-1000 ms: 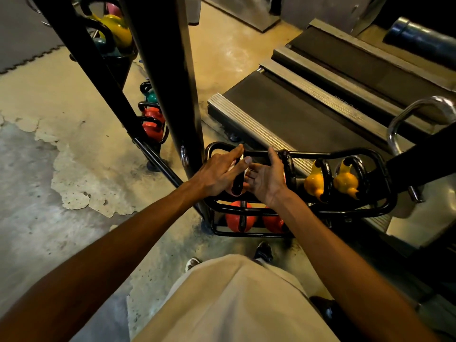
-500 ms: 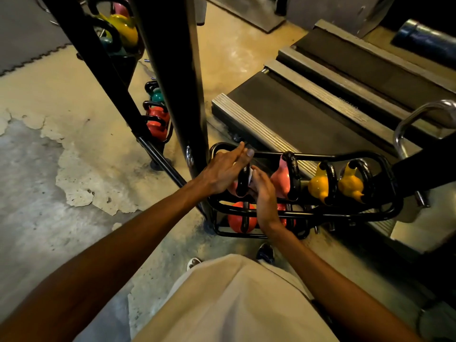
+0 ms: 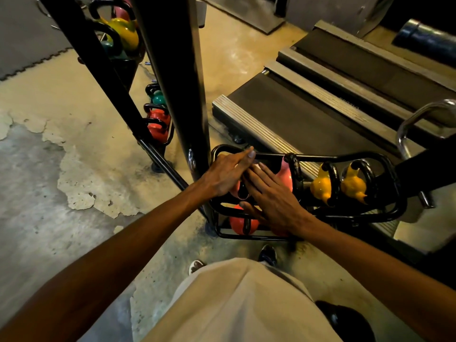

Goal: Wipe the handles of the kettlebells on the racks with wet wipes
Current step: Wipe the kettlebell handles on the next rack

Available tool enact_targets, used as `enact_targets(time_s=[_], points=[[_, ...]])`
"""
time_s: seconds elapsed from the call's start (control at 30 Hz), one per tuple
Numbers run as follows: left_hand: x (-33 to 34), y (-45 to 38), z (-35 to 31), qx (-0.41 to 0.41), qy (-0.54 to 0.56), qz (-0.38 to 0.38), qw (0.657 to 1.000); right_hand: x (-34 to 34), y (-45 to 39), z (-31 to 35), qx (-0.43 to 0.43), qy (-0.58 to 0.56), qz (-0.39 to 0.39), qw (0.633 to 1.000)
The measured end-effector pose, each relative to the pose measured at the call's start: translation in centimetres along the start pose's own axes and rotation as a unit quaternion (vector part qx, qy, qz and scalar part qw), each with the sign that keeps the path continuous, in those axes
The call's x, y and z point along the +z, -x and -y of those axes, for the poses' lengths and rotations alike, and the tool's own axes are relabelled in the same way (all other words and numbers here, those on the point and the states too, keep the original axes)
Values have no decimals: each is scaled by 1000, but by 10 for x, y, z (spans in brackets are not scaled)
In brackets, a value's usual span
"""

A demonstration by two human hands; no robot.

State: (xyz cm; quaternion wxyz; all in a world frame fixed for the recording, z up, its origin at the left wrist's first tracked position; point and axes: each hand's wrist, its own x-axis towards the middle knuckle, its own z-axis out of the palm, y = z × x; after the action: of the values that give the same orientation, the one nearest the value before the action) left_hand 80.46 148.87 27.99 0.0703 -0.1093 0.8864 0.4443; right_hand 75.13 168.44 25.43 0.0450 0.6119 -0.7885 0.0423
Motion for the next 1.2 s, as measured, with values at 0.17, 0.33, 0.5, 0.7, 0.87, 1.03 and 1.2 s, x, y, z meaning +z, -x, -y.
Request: enact_targets(time_s=[0.17,0.33,0.5,0.7,0.87,1.03,1.2], points=[[-3,4,-7,-4,-29,0,1000,14,-6,9,-100,89,27,991],[-2,6,-7,-3,-16,-19,1000,15,4,16,-135,88,-27,987],[0,6,-5,-7,-8,-26,1000,28,28,9,-96,85,8,992],[0,5,-4,-5,4,-12,1000,19,21,22,51,-85,-16,995],[4,12,-3,-9,101,-46,994,16,-7,23,166,-238,-29,957],[22,42,3,40,113,-76,990,3,-40,-1,230,-348,-4,909],[29,49,7,69,53,-87,992,-16,-66,-10,312,-466,-6,828]])
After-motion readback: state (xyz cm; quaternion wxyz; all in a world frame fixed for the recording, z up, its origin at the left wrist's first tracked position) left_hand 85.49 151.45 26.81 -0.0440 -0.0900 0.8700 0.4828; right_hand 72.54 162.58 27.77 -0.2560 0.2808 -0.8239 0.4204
